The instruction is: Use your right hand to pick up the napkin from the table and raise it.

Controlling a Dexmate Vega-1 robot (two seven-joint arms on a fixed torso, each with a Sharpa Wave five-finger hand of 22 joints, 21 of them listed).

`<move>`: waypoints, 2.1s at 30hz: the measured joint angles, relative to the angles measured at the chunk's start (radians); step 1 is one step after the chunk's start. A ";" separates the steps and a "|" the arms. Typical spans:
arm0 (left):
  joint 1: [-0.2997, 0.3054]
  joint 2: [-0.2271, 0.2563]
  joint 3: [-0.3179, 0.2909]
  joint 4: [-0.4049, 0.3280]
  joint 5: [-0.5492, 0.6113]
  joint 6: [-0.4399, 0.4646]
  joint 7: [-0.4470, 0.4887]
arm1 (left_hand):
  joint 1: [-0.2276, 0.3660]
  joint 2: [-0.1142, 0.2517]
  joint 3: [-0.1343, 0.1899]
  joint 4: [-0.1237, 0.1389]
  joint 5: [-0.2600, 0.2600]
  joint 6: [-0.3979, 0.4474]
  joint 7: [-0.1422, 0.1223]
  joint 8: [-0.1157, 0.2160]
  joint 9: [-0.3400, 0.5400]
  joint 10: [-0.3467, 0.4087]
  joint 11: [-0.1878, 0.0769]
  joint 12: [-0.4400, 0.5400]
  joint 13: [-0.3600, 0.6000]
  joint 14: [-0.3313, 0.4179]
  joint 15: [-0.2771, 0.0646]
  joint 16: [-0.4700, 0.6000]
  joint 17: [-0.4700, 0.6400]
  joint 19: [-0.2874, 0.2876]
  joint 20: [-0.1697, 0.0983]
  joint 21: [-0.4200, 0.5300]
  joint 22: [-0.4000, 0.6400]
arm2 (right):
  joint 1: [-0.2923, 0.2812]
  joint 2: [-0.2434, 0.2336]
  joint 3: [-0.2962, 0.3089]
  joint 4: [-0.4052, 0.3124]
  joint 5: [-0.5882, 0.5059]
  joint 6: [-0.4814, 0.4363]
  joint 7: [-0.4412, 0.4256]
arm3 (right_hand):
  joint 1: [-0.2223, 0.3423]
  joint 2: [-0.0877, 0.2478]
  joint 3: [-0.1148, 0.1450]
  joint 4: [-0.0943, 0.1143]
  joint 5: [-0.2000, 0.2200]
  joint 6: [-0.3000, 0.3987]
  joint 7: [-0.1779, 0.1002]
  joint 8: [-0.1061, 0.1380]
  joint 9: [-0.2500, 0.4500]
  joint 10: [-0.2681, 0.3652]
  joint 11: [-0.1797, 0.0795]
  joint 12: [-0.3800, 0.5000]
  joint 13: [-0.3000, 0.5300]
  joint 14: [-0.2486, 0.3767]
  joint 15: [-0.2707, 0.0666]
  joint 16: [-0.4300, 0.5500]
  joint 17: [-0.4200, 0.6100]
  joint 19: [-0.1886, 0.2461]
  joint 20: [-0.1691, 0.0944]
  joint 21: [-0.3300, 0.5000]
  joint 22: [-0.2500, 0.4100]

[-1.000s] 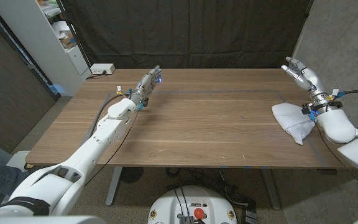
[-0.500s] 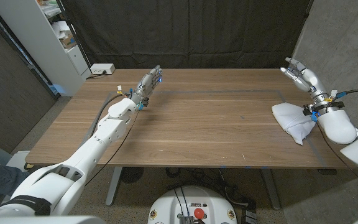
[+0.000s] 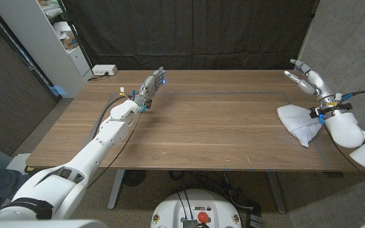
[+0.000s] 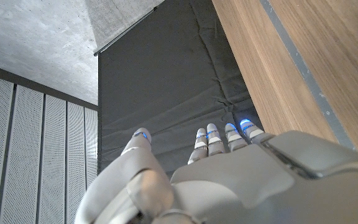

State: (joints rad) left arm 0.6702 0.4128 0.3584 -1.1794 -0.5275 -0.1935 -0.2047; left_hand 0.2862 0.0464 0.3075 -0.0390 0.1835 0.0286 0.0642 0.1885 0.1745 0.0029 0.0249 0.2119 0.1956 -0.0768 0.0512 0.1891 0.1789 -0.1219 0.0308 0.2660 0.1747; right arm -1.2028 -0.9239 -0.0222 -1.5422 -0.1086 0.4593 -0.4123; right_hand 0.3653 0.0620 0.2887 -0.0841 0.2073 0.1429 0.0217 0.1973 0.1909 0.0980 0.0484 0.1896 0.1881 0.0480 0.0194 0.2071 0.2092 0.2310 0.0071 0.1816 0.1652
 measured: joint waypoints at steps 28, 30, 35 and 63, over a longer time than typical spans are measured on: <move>-0.022 -0.008 0.005 0.029 0.005 0.000 -0.026 | 0.000 0.000 0.001 -0.001 0.000 0.000 0.000 0.000 0.000 0.000 0.000 0.000 0.000 0.000 0.000 0.000 0.000 0.011 0.000 -0.015 0.000 | -0.047 -0.037 0.028 -0.048 -0.110 -0.059 -0.054 | 0.005 0.005 -0.004 -0.004 -0.004 0.000 0.000 0.000 0.000 -0.004 -0.004 0.000 0.000 -0.001 -0.001 0.001 0.000 -0.011 0.004 0.000 0.000; -0.023 -0.009 0.005 0.031 0.005 0.001 -0.030 | 0.000 0.000 0.001 -0.001 0.000 0.000 0.000 0.000 0.000 0.000 0.000 0.000 0.000 0.000 0.000 0.000 0.000 0.011 0.000 -0.015 0.000 | -0.059 -0.049 0.029 -0.056 -0.119 -0.066 -0.057 | 0.005 0.005 -0.004 -0.004 -0.004 0.000 0.000 0.000 0.000 -0.004 -0.004 0.000 0.000 -0.004 -0.004 0.001 0.000 -0.011 0.004 0.000 0.000; -0.026 -0.012 0.006 0.038 0.006 0.000 -0.035 | 0.000 0.000 -0.003 -0.005 0.000 0.000 0.000 0.000 0.000 0.000 0.000 0.000 0.000 0.000 0.000 0.000 0.000 0.011 0.000 -0.019 0.000 | -0.070 -0.056 0.033 -0.065 -0.132 -0.085 -0.064 | 0.005 0.005 -0.001 -0.007 -0.004 0.000 0.000 0.000 0.000 -0.004 -0.004 0.000 0.000 -0.004 -0.004 0.001 0.000 -0.011 0.004 0.000 0.000; -0.051 -0.024 0.011 0.080 0.009 -0.009 -0.061 | -0.005 0.005 -0.003 -0.005 0.000 0.000 0.000 0.000 0.000 0.000 0.000 0.000 0.000 0.000 0.000 0.000 0.000 0.011 0.000 -0.023 0.000 | -0.126 -0.091 0.048 -0.113 -0.160 -0.192 -0.055 | 0.005 0.005 -0.001 -0.007 -0.004 -0.004 -0.004 0.000 0.000 -0.013 -0.002 0.000 0.000 -0.007 0.000 0.001 0.001 -0.020 0.005 0.000 0.000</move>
State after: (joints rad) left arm 0.6192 0.3884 0.3691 -1.0999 -0.5183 -0.2030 -0.2654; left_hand 0.2808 0.0518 0.3045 -0.0443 0.1835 0.0286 0.0643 0.1886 0.1745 0.0029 0.0249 0.2119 0.1956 -0.0767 0.0512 0.1890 0.1789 -0.1111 0.0303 0.2430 0.1744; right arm -1.3289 -1.0150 0.0258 -1.6550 -0.2690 0.2674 -0.4676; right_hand 0.3706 0.0673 0.2874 -0.0912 0.2033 0.1390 0.0178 0.1973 0.1909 0.0854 0.0466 0.1896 0.1880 0.0409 0.0195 0.2079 0.2105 0.2115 0.0125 0.1817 0.1652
